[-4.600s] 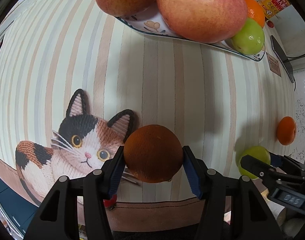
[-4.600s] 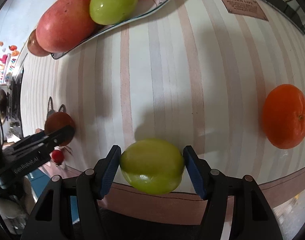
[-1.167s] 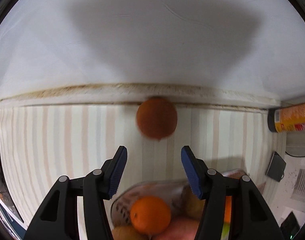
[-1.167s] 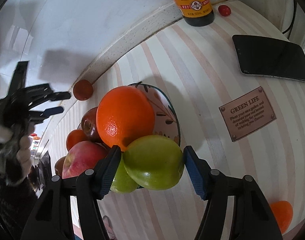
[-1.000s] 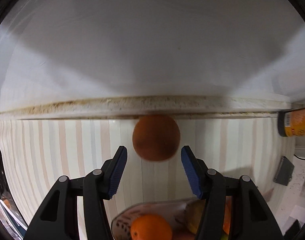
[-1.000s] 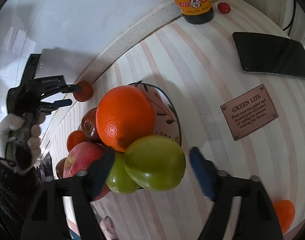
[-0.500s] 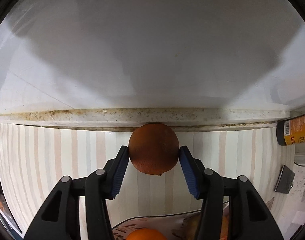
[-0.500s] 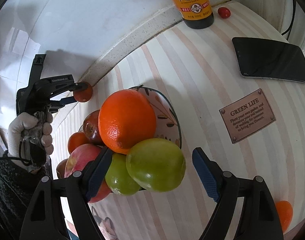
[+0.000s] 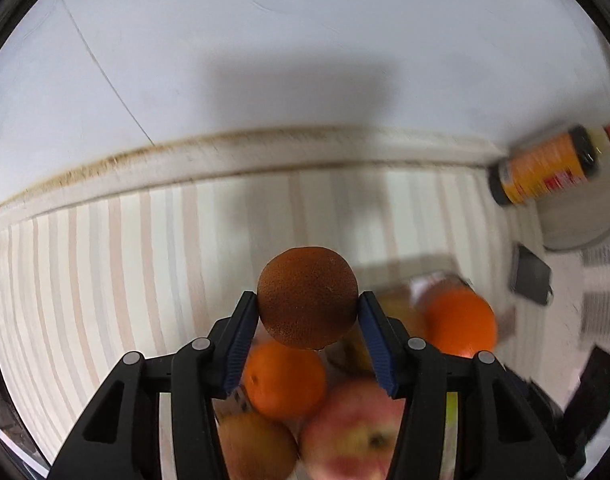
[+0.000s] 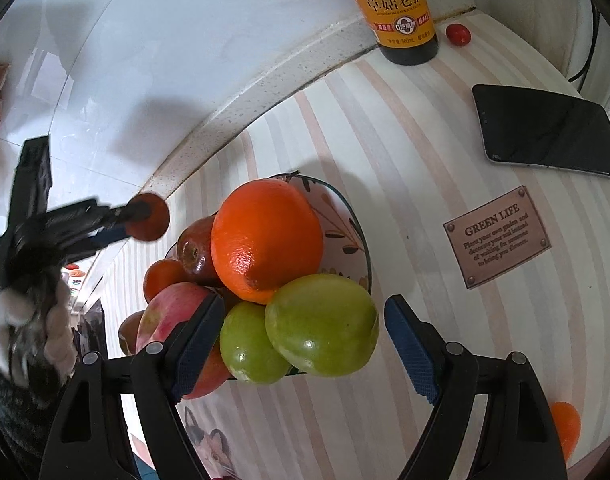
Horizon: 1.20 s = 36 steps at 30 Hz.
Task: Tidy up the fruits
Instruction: 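Open the right tool on the plate while the left tool sets the orange on top, then lift both tools back from the plate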
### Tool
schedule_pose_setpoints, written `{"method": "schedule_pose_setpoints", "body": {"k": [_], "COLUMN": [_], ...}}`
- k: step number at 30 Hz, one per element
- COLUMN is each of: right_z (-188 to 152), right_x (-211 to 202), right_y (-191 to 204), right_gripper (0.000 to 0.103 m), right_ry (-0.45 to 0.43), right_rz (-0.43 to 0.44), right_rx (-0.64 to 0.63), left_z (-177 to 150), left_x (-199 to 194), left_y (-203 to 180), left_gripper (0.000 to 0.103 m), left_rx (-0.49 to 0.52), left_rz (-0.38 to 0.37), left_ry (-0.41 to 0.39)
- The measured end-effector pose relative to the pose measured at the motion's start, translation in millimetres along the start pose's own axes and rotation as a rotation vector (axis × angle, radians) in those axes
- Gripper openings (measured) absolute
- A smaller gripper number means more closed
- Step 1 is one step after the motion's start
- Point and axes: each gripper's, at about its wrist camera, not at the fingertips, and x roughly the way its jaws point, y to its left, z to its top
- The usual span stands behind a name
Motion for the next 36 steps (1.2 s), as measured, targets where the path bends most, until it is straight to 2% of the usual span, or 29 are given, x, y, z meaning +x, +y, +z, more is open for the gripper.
{"method": "schedule_pose_setpoints", "body": {"k": [10, 18, 23, 33, 36], "right_z": [1, 5, 9, 11, 10], "right_x": [2, 4, 2, -3, -10], "right_y": [3, 3, -1, -1, 5], "right_gripper": [0.085, 0.085, 0.089, 0.089, 0.099], "right_ry": [0.003, 0.015, 0.014, 0.012, 0.006], "right_rz": [-0.010, -0.018, -0.020, -0.024, -0.060], "right_rx": [-0.010, -0.007, 0.002, -0.004, -0.032], "left_z": [4, 11, 10, 3, -5], "left_x": [20, 29, 28, 13, -7], "left_y": [-6, -18, -22, -25, -27], "left_gripper": [0.049, 0.051, 0.051, 0.051, 0.051], "left_rx": [-0.009, 0.024, 0.029, 0.036, 0.034], "left_rz": [-0.015, 0.039, 0.066, 0.100, 0.108], "left_ry": [0.068, 0.101, 0.119, 0.084, 0.031]}}
